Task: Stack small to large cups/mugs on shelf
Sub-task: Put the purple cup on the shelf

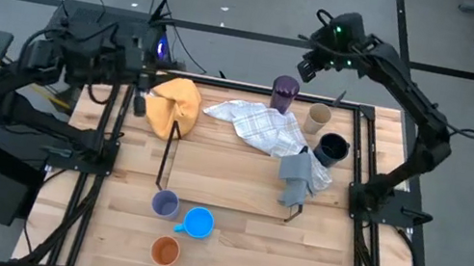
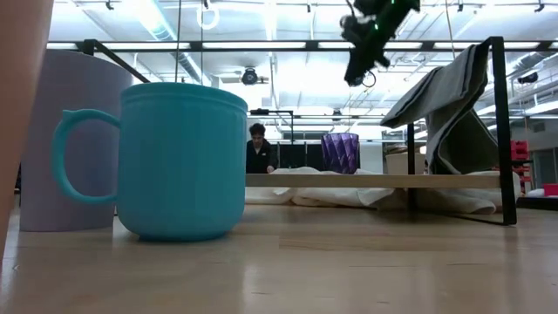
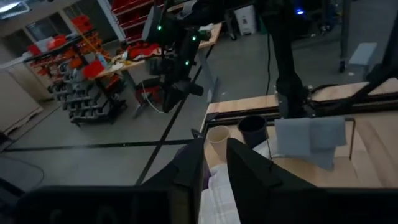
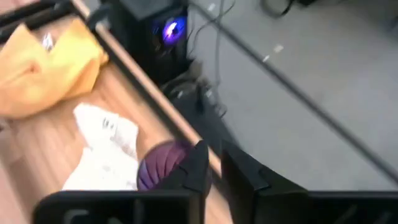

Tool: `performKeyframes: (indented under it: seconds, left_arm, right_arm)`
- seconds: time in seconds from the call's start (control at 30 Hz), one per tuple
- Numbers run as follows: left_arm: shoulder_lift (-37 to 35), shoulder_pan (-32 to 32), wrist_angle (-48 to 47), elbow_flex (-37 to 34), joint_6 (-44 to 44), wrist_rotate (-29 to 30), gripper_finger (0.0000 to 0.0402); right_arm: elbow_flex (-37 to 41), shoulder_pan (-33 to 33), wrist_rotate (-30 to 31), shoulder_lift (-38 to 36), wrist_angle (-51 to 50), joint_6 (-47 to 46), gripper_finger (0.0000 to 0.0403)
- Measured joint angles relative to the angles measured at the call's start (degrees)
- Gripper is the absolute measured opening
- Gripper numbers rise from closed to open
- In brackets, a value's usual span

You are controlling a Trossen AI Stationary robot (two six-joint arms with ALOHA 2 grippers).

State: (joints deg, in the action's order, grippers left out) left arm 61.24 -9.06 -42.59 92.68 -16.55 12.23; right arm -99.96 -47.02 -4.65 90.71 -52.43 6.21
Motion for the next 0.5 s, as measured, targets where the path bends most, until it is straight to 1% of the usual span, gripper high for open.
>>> performKeyframes:
  seconds: [0.07, 0.23, 0.4, 0.5]
  left_arm:
    - [0.85, -0.33, 0.66, 0.0, 0.92, 0.04, 0.0091]
    - [2.17, -0.48, 1.5, 0.0, 2.69, 0.2, 0.0107]
    - [2.64, -0.48, 1.49, 0.0, 3.88, 0.85, 0.0115]
    - [2.86, -0.48, 1.42, 0.04, 3.88, 0.84, 0.0119]
  right_arm:
    - [0.0, -1.96, -3.39, 1.59, -1.22, 0.75, 0.0078]
    - [0.0, -4.01, -7.93, 4.69, -1.54, 1.38, 0.0133]
    - [0.0, -3.84, -8.12, 7.67, -2.14, 1.2, 0.018]
    - [0.0, -3.65, -7.55, 9.87, -3.64, 0.31, 0.0199]
